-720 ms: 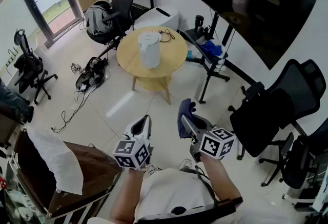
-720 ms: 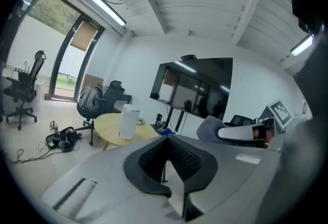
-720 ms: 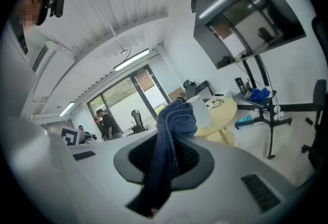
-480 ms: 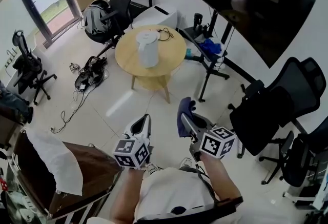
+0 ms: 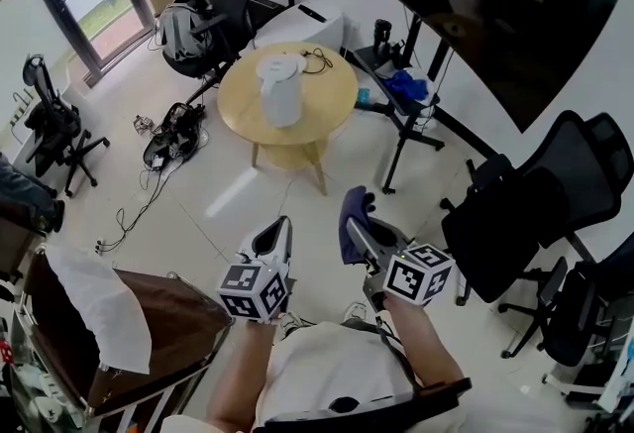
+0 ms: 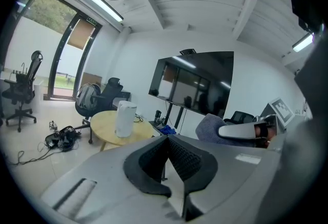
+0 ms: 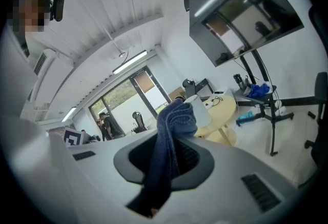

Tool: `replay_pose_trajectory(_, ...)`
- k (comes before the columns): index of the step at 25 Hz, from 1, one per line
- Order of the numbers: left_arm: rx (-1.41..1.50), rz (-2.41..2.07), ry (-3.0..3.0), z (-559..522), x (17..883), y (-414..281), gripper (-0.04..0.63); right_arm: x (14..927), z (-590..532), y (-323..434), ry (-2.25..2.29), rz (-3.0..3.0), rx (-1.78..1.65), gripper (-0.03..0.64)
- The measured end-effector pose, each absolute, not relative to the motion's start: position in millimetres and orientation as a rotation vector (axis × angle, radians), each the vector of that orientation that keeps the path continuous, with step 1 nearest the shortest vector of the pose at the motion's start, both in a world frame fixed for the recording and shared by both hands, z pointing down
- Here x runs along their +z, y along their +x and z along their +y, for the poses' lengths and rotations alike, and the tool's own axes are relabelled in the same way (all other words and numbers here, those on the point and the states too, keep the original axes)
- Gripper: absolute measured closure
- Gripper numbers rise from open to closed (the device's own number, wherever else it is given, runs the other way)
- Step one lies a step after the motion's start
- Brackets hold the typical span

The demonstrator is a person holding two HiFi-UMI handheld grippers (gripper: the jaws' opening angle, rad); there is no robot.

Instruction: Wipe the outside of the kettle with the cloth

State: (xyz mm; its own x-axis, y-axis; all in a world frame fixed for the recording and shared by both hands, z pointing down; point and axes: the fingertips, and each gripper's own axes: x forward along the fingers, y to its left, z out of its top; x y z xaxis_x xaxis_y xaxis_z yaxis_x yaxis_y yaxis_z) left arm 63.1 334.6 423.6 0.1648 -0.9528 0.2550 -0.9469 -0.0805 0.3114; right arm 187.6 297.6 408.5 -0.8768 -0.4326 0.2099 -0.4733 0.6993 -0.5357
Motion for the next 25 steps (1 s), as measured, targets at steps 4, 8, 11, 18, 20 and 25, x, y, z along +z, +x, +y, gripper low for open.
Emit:
replay_pose_trajectory(4, 0.0, -1.807, 2.048, 324, 422, 75, 0.594, 408, 290, 196, 0.733, -2.838, 0.923, 0.551)
replay_pose_trajectory(8, 0.02, -1.809, 2.045, 310, 427, 98, 0.594, 410, 276, 217, 0.715, -2.843, 0.93, 0.551)
replay_pose_trajectory(11, 0.03, -1.808, 2.041, 301, 429, 116, 0.594, 412, 266, 232, 0.703, -2.843, 0.939, 0.551)
replay_pose_trajectory(18, 0.079, -1.817, 2.015, 288, 441, 139, 0.594, 420, 244, 246, 0.666, -2.845, 0.975, 0.551)
replay_pose_trajectory(20, 0.085, -1.831, 1.996, 283, 445, 131, 0.594, 425, 237, 242, 0.658, -2.837, 0.992, 0.551)
replay_pose_trajectory(25, 0.07, -1.853, 1.959, 253, 458, 91, 0.594, 437, 202, 223, 0.692, -2.813, 1.009, 0.551)
